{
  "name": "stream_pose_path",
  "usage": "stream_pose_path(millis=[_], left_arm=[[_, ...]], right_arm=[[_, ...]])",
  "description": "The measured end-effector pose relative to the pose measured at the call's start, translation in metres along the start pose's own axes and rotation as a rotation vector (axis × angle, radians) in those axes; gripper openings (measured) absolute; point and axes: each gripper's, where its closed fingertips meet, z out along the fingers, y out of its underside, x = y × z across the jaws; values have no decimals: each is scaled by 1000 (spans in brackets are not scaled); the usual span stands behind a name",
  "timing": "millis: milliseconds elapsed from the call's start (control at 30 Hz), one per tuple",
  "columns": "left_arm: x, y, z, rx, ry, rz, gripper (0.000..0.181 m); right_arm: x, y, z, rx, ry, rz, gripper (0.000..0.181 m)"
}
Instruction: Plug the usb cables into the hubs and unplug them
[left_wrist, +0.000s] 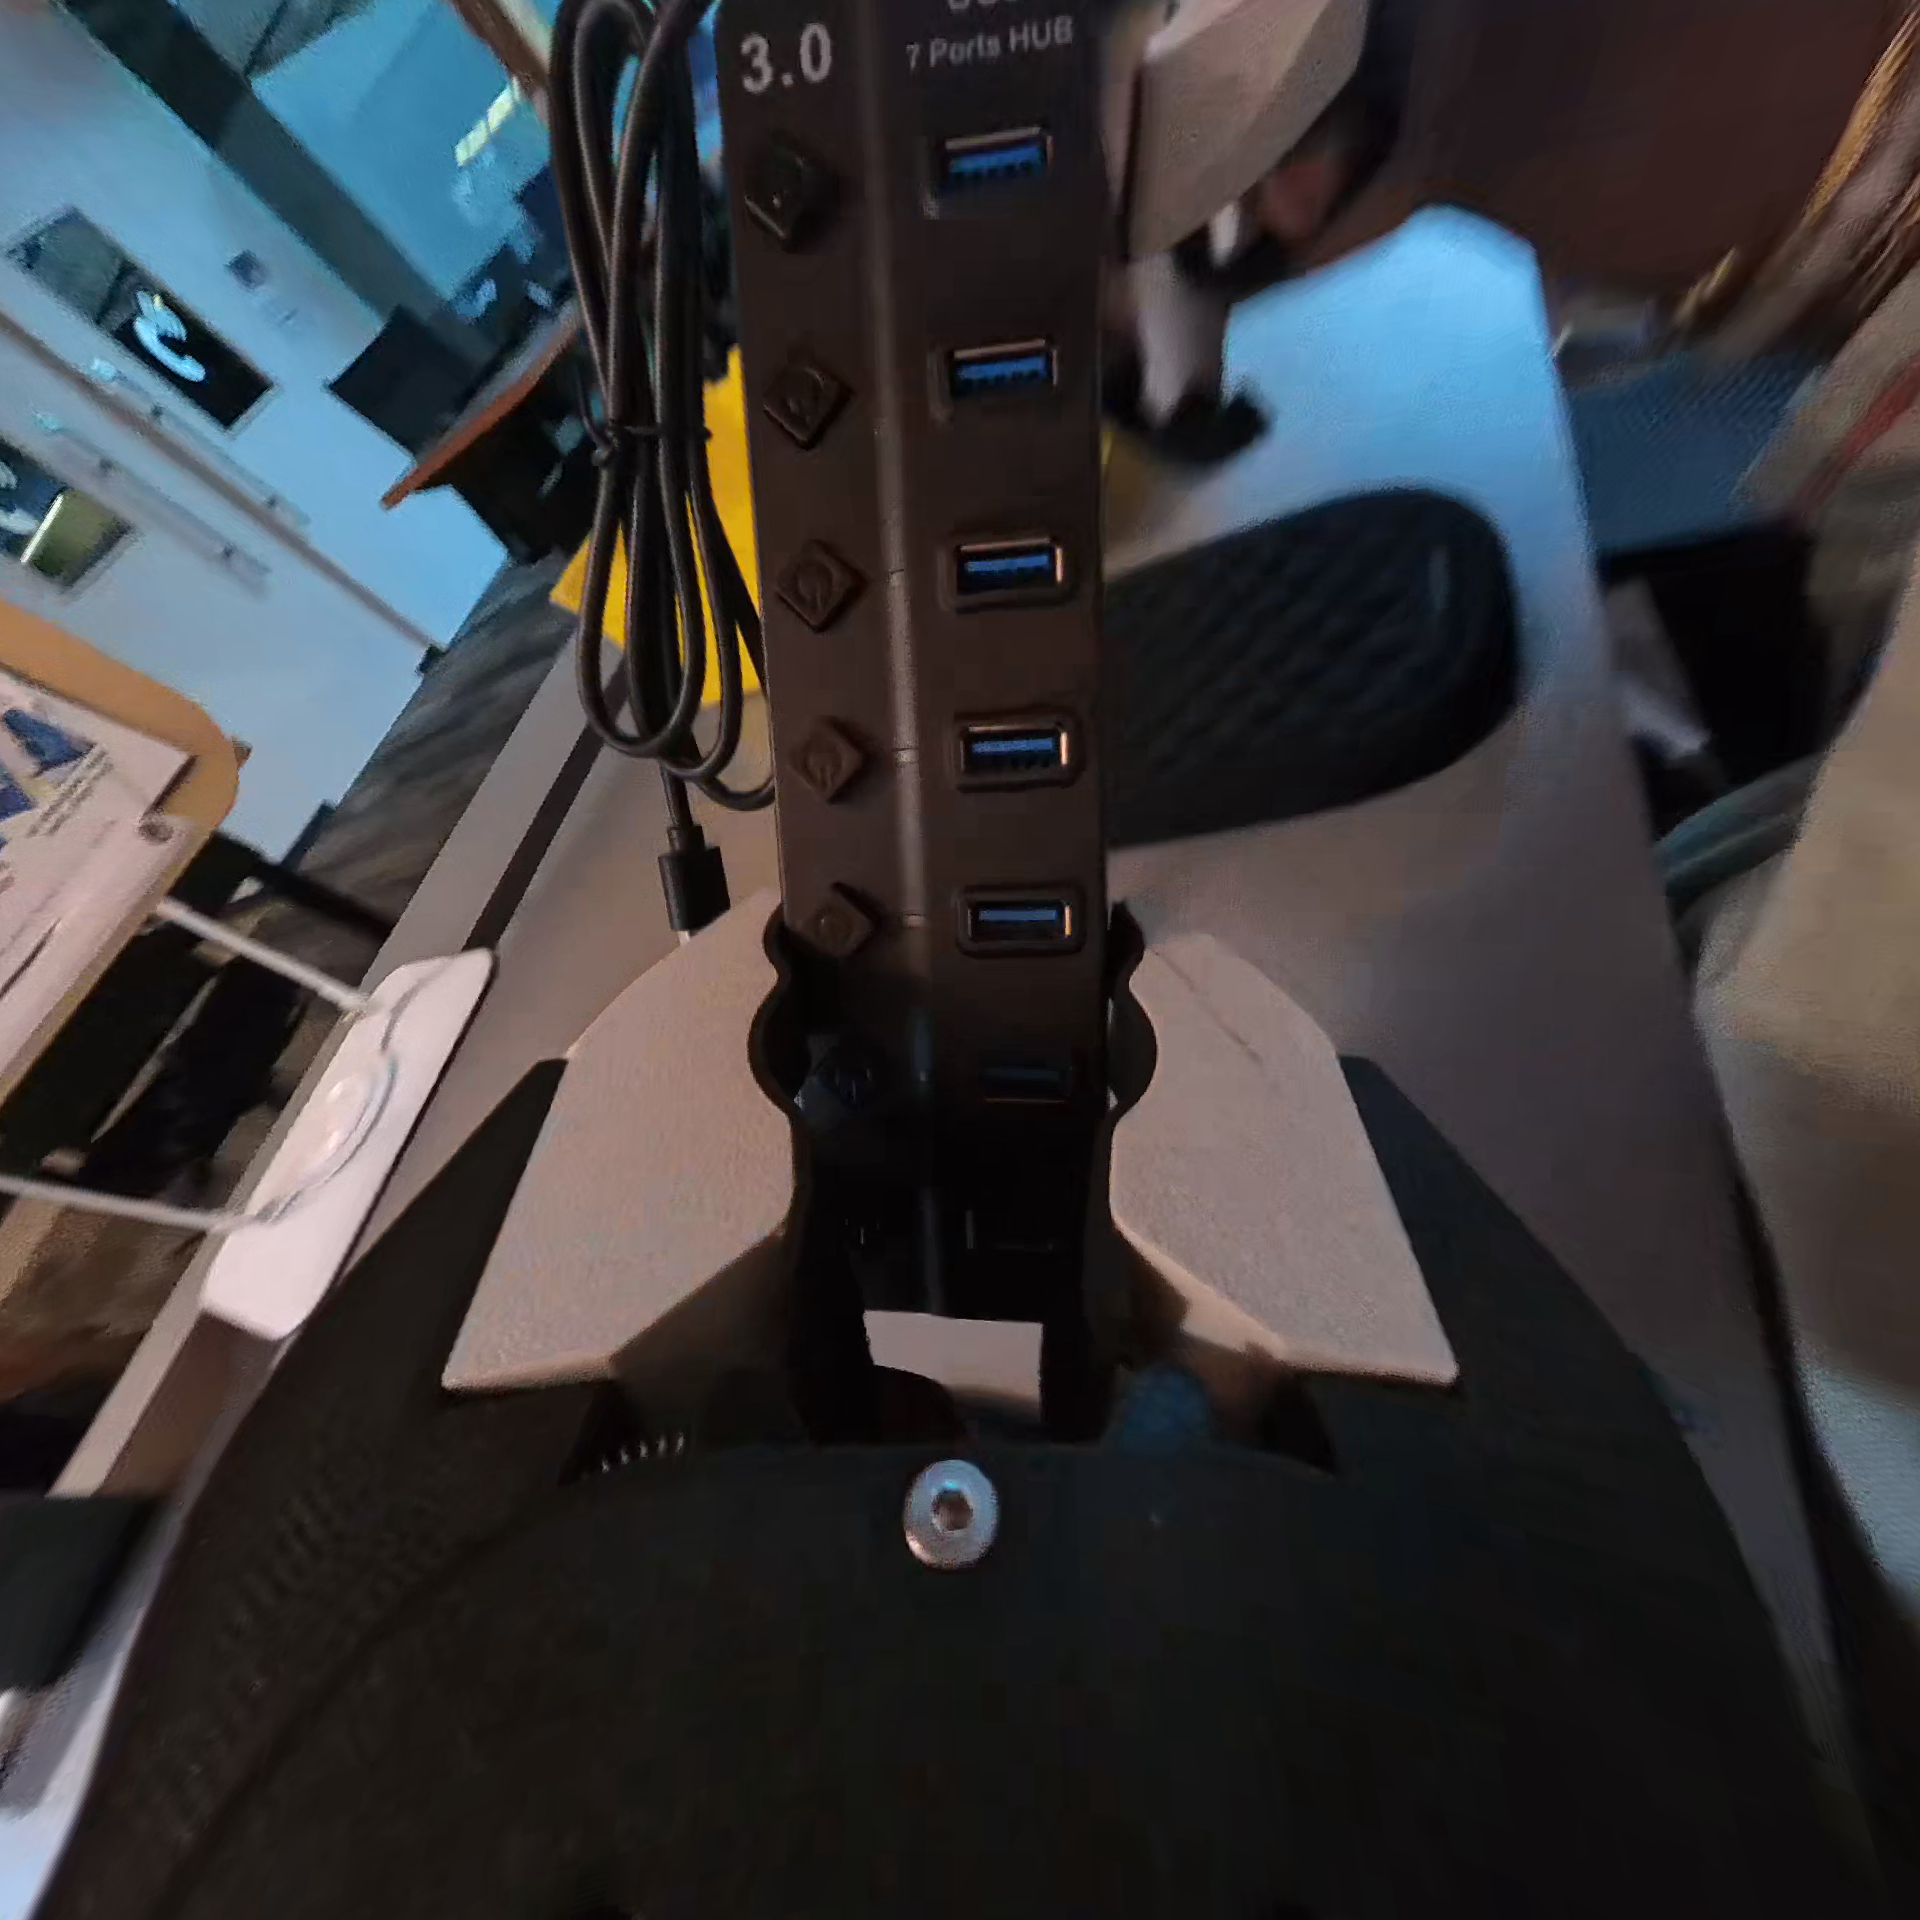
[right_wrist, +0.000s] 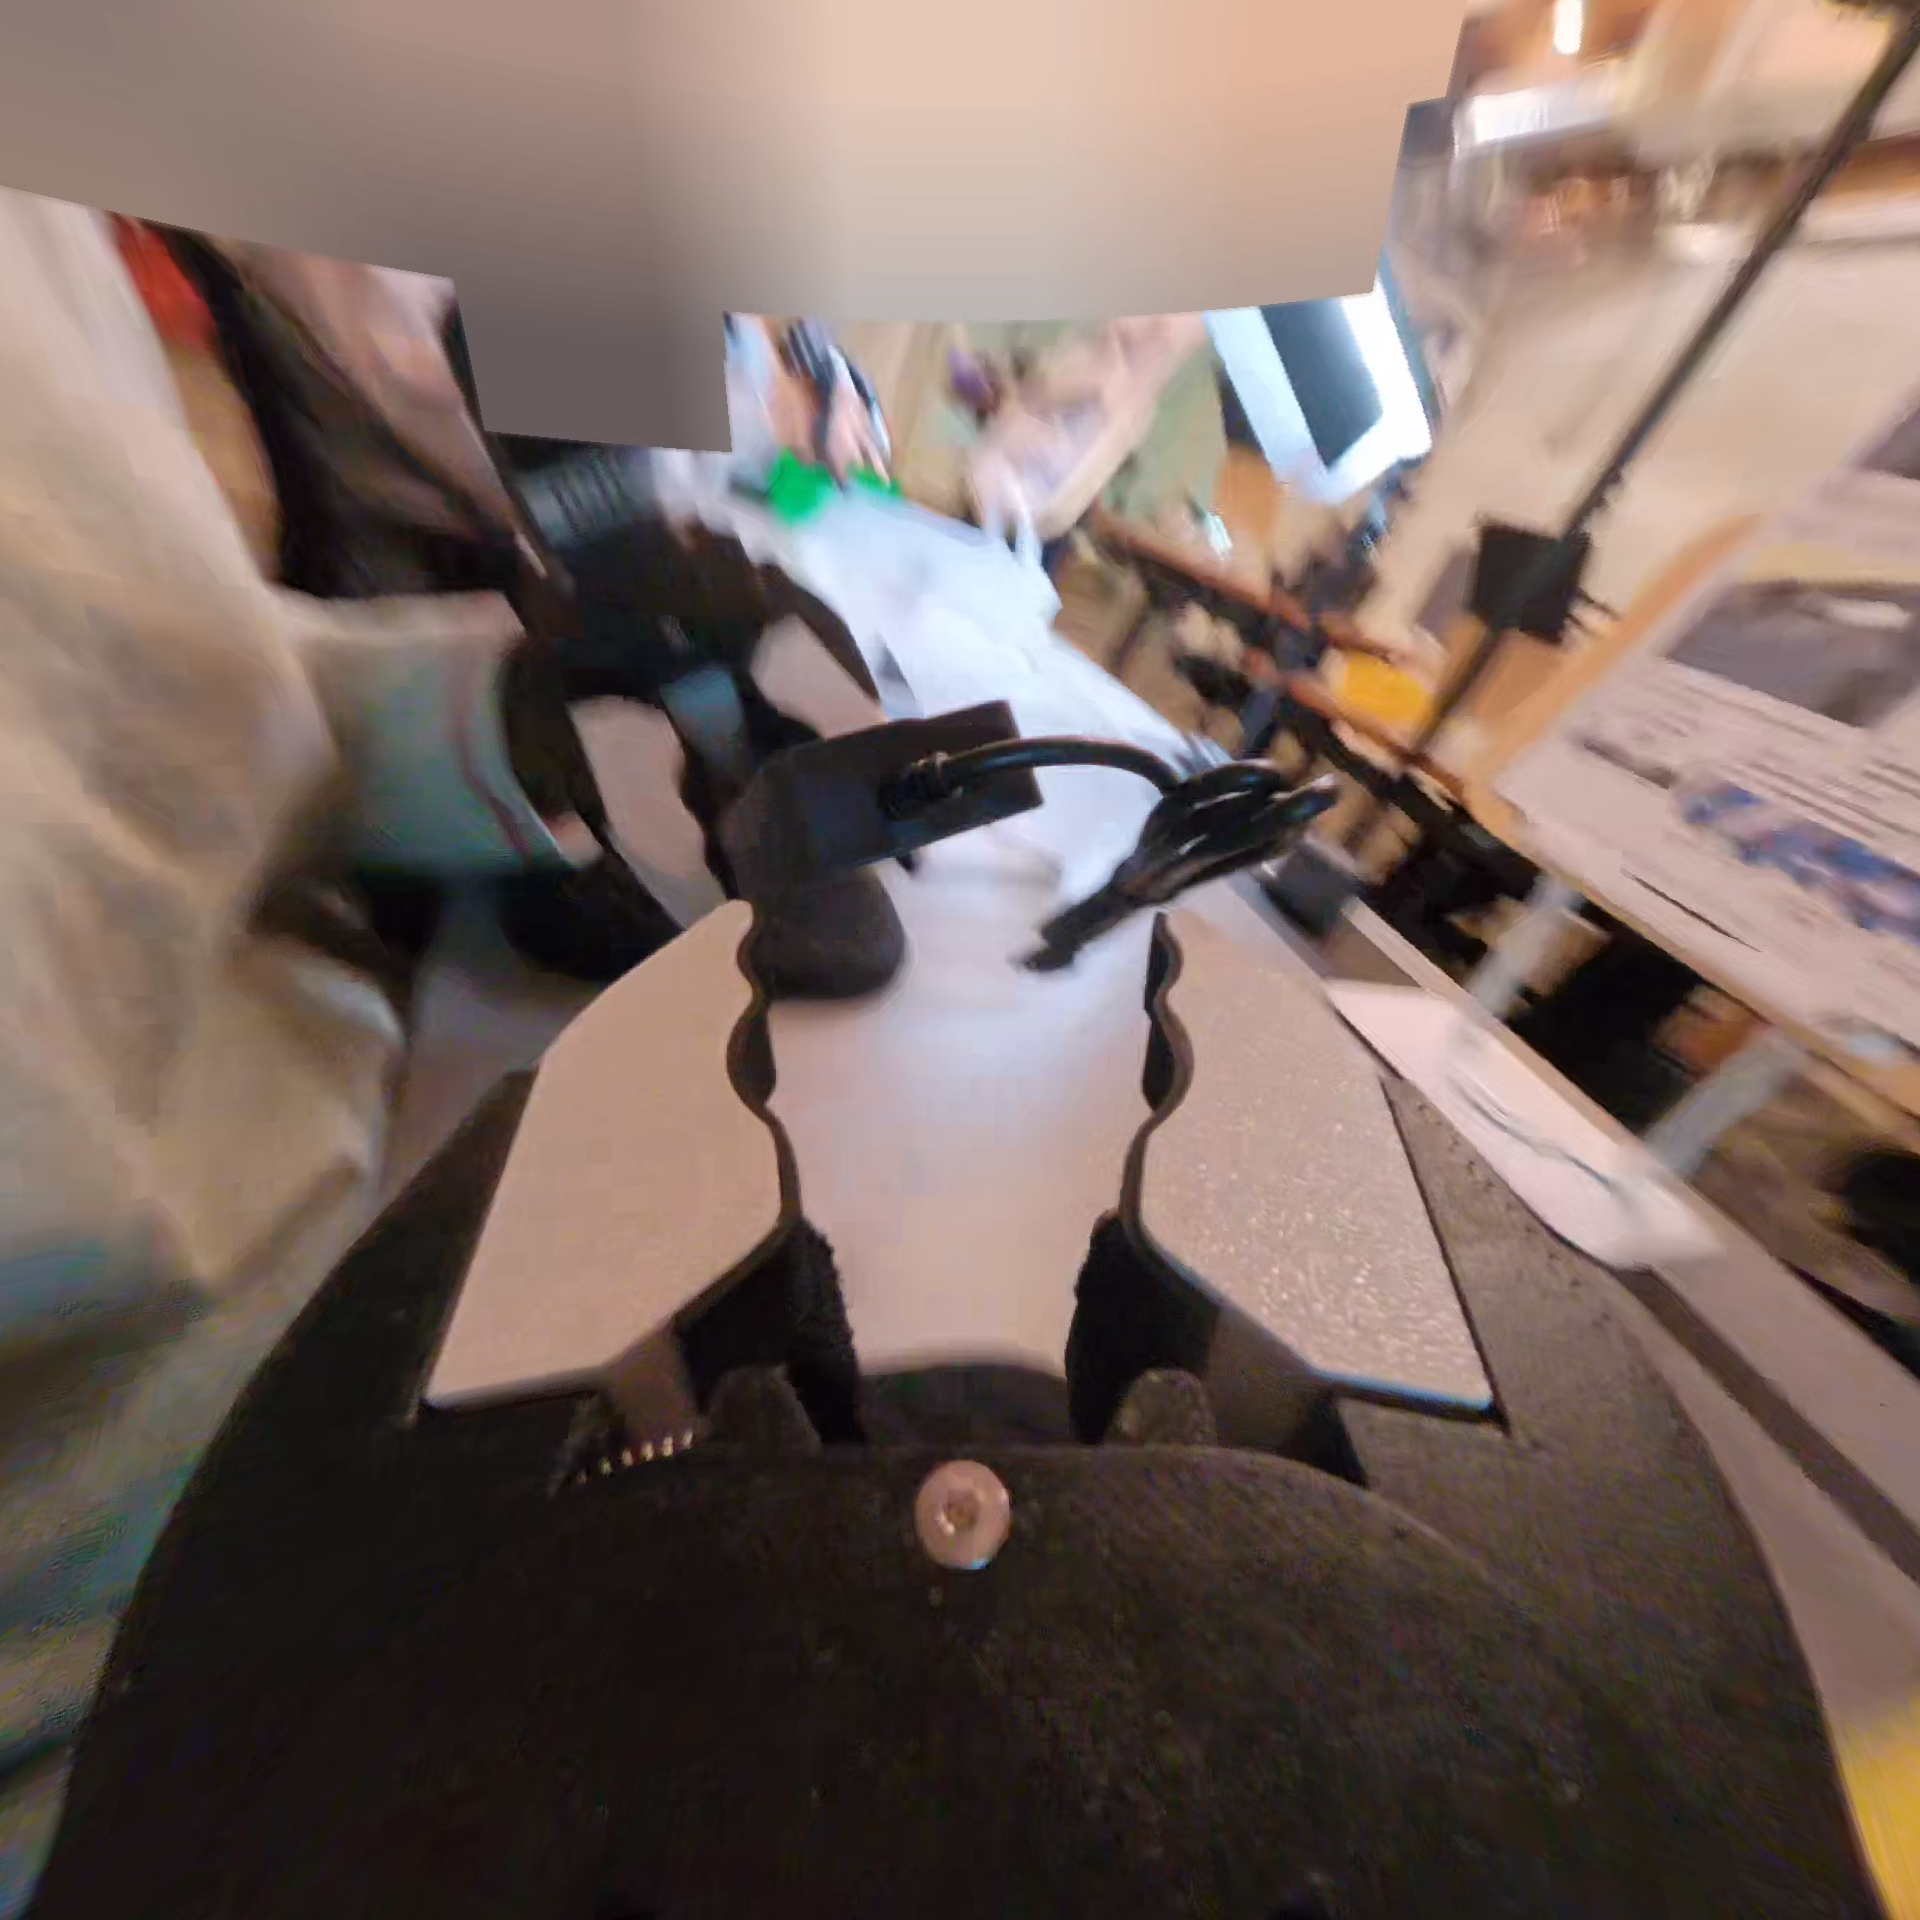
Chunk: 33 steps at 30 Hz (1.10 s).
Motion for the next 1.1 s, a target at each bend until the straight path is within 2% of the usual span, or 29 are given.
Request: stream_pose_path(millis=[67, 133, 233, 300, 400, 500, 600, 667, 733, 800, 867, 933, 1100], left_arm=[[0, 15, 6, -92, -16, 34, 56], [4, 25, 14, -145, 4, 43, 56], [12, 36, 27, -205, 43, 47, 55], [16, 44, 34, -259, 59, 74, 55], [21, 55, 43, -333, 67, 130, 56], [28, 53, 49, -317, 98, 118, 55], [31, 58, 53, -350, 113, 148, 56], [35, 60, 55, -358, 130, 146, 56], [40, 59, 58, -330, 148, 112, 56], [34, 54, 57, -289, 104, 70, 59], [23, 45, 50, -227, 51, 4, 79], [9, 36, 37, -166, -2, -80, 90], [-55, 8, -16, 53, -272, -148, 90]], right_arm=[[11, 14, -18, -185, 107, -134, 72], [13, 15, -27, -273, 147, -204, 73], [9, 22, -22, -387, 141, -318, 69], [4, 43, -16, -543, 93, -393, 69], [-9, 79, -12, -740, -14, -352, 78], [-24, 108, -6, -840, -108, -243, 89], [-19, 121, -6, -905, -109, -304, 58], [-21, 127, -9, -919, -125, -298, 57], [-23, 129, -13, -915, -136, -261, 57], [-22, 130, -16, -894, -128, -211, 57], [-23, 133, -21, -902, -136, -183, 57], [-24, 139, -27, -933, -144, -162, 56], [-24, 141, -29, -929, -137, -113, 57]])
